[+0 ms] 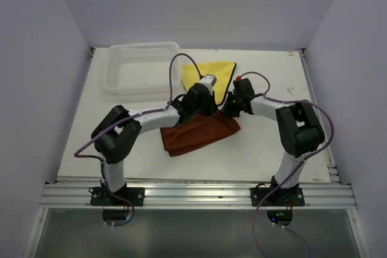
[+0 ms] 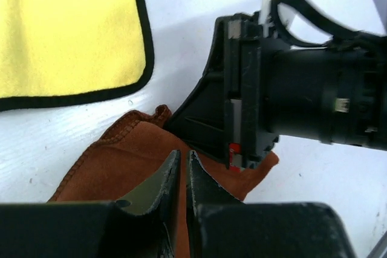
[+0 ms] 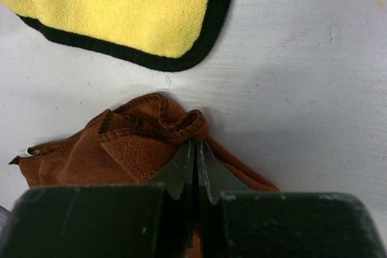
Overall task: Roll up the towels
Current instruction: Roll the towel
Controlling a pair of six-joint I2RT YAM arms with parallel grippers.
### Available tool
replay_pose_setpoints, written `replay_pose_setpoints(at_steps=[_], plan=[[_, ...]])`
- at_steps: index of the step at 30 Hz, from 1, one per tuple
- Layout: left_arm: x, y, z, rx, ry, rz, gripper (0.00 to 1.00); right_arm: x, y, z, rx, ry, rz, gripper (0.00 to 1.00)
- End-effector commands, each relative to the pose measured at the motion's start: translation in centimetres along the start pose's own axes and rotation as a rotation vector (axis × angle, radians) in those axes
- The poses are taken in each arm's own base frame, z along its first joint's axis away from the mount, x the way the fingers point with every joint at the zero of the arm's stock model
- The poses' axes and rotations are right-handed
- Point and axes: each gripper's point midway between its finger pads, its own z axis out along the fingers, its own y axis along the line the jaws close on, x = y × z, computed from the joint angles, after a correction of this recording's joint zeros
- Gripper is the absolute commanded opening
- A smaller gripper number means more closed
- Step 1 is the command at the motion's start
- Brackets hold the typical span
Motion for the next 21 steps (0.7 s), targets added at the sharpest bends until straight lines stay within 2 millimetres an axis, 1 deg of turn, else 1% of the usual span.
replay_pose_setpoints(at_steps=[1,2,3,5,6,8,9,11,12,13,14,15,16,18,19,20,21], plan=[[0.6,0.1,2.1,0.017,0.004,-0.012,0.11,-1.0,-1.1,-0.5,0.047,-0.044,0.014,0.0],[1.0,0.3,2.4,0.012,0.012,-0.017,0.11,-1.1,-1.0,-0.7,0.045,-0.046,0.014,0.0],[1.9,0.8,3.1,0.002,0.031,-0.017,0.1,-1.4,-0.6,-1.1,0.031,-0.051,0.02,0.01],[2.2,1.0,3.7,-0.003,0.036,-0.015,0.1,-1.7,-0.4,-1.6,0.018,-0.055,0.025,0.05],[2.9,1.4,4.2,-0.012,0.05,-0.009,0.1,-1.8,-0.2,-1.8,0.011,-0.055,0.026,0.1],[3.0,1.8,4.8,-0.032,0.048,-0.003,0.1,-2.0,0.2,-2.2,-0.015,-0.057,0.029,0.15],[3.7,2.5,5.4,-0.051,0.065,0.003,0.1,-2.3,0.4,-2.6,-0.028,-0.065,0.029,0.21],[3.8,2.9,5.9,-0.069,0.07,0.002,0.09,-2.6,0.5,-3.1,-0.037,-0.062,0.027,0.26],[4.0,3.4,6.1,-0.077,0.074,-0.003,0.09,-2.7,0.7,-3.6,-0.043,-0.067,0.012,0.29],[4.2,3.6,6.2,-0.079,0.078,-0.006,0.09,-2.8,0.6,-4.0,-0.039,-0.072,0.008,0.38],[4.2,3.7,6.2,-0.081,0.077,-0.007,0.09,-2.8,0.1,-4.4,-0.026,-0.075,0.008,0.41],[4.2,3.7,6.2,-0.081,0.077,-0.01,0.09,-3.3,0.4,-5.6,-0.035,-0.104,0.004,0.43],[4.3,3.9,6.2,-0.084,0.079,-0.011,0.08,-2.9,-0.5,-5.9,-0.014,-0.105,0.008,0.47],[4.5,4.0,6.2,-0.086,0.083,-0.012,0.08,-3.1,-1.6,-7.0,0.006,-0.137,0.019,0.51],[4.6,4.0,6.2,-0.086,0.085,-0.012,0.08,-2.6,-2.2,-7.8,0.011,-0.151,0.022,0.52],[4.7,4.0,6.1,-0.085,0.087,-0.012,0.08,-2.8,-2.9,-8.1,0.022,-0.171,0.03,0.55],[4.8,4.1,6.1,-0.086,0.09,-0.016,0.08,-2.5,-3.3,-8.3,0.024,-0.175,0.031,0.57]])
